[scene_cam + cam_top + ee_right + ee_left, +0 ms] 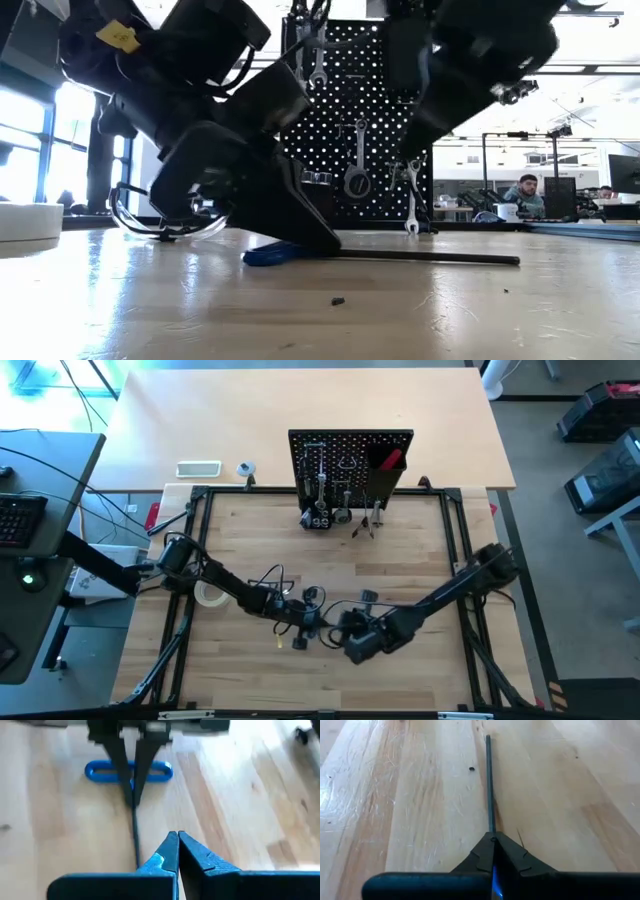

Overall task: Hang tools onto peg board
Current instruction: Put the pick tool into the black bin on the peg board

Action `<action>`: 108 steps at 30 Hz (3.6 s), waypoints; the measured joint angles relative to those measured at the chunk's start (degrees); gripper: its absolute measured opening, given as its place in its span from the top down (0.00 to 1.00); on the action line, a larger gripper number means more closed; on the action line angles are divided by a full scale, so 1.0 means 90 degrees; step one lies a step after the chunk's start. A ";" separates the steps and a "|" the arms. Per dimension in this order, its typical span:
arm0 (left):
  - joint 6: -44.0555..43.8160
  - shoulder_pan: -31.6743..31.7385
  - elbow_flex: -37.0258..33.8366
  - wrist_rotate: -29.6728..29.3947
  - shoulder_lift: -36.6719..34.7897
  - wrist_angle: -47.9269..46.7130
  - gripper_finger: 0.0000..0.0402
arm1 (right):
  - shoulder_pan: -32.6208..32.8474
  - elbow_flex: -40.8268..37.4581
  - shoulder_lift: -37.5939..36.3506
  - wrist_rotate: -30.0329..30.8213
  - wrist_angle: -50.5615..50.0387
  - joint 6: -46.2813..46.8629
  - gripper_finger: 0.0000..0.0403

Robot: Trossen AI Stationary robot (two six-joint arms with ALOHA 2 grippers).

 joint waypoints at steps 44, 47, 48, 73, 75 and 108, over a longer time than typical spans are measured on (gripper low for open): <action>0.0261 -0.0123 0.0000 -0.0240 -0.0581 -0.1074 0.62 | -0.0807 0.0037 0.1528 -0.2263 0.1545 -0.0360 0.86; 0.0254 -0.0049 0.0000 -0.0232 -0.0584 -0.1250 0.61 | -0.0824 0.0036 0.1566 -0.2224 0.1554 -0.0424 0.97; 0.0248 -0.0016 0.0004 -0.0164 -0.0586 -0.1295 0.61 | -0.0824 0.0031 0.1553 -0.2221 0.1559 -0.0450 0.98; 0.0047 0.0514 0.0022 0.0468 -0.0475 -0.1147 0.62 | -0.0732 -0.0019 0.0866 -0.1362 0.2316 -0.0942 1.00; 0.0006 0.0519 0.0024 0.0603 -0.0394 -0.1092 0.63 | -0.0728 -0.0018 0.0844 -0.1305 0.2181 -0.0857 1.00; -0.0850 0.0397 0.0024 0.0080 -0.0329 -0.1228 0.61 | -0.1545 0.0026 0.1227 -0.3047 0.0977 -0.1989 0.84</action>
